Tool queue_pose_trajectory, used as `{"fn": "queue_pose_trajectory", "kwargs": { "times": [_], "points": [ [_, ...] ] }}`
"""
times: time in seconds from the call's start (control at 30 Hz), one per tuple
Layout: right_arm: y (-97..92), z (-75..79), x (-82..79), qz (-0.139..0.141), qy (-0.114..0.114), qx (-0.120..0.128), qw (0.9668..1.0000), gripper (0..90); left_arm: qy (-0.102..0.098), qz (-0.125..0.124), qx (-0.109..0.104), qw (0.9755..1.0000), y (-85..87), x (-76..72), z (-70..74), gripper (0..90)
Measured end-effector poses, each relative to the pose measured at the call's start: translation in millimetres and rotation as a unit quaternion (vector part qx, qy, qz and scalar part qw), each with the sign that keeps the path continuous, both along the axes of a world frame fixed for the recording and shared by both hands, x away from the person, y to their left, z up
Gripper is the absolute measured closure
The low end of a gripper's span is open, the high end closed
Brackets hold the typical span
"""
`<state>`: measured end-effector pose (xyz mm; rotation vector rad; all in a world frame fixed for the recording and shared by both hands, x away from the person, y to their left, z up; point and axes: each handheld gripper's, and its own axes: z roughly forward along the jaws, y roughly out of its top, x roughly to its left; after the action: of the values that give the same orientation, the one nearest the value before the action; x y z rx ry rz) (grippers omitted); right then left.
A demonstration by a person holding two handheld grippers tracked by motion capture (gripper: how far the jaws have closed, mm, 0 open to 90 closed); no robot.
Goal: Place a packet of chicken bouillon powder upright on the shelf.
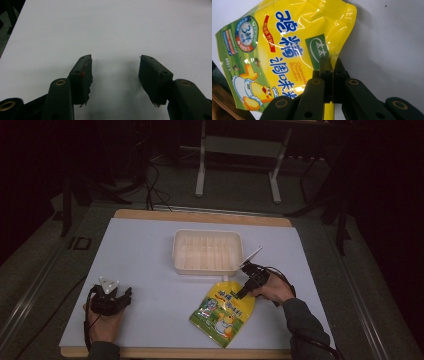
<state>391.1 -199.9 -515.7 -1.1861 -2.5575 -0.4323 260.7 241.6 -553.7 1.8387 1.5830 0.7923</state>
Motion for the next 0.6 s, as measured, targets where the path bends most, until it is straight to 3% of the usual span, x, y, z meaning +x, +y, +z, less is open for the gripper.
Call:
{"fn": "queue_pose_trajectory", "kwargs": {
  "times": [0.33,0.47,0.5,0.6],
  "points": [
    [-1.1,13.2,-8.1,0.014,-0.02,-0.001,0.9997,90.0,-0.003,0.001,-0.002,1.0,0.0,-0.3,0.0,44.2],
    [-6.0,22.7,-10.6,0.01,-0.024,0.027,0.9993,90.0,-0.003,0.002,-0.002,1.0,-0.1,-0.2,-0.1,44.3],
    [-9.7,29.8,-12.0,0.012,-0.023,0.05,0.9984,90.0,-0.002,0.001,0.0,1.0,0.1,-0.2,-0.1,44.2],
    [-13.5,36.0,-12.4,0.013,-0.023,0.073,0.997,90.0,-0.001,0.002,-0.001,1.0,-0.1,-0.4,0.1,44.2]
  ]
}}
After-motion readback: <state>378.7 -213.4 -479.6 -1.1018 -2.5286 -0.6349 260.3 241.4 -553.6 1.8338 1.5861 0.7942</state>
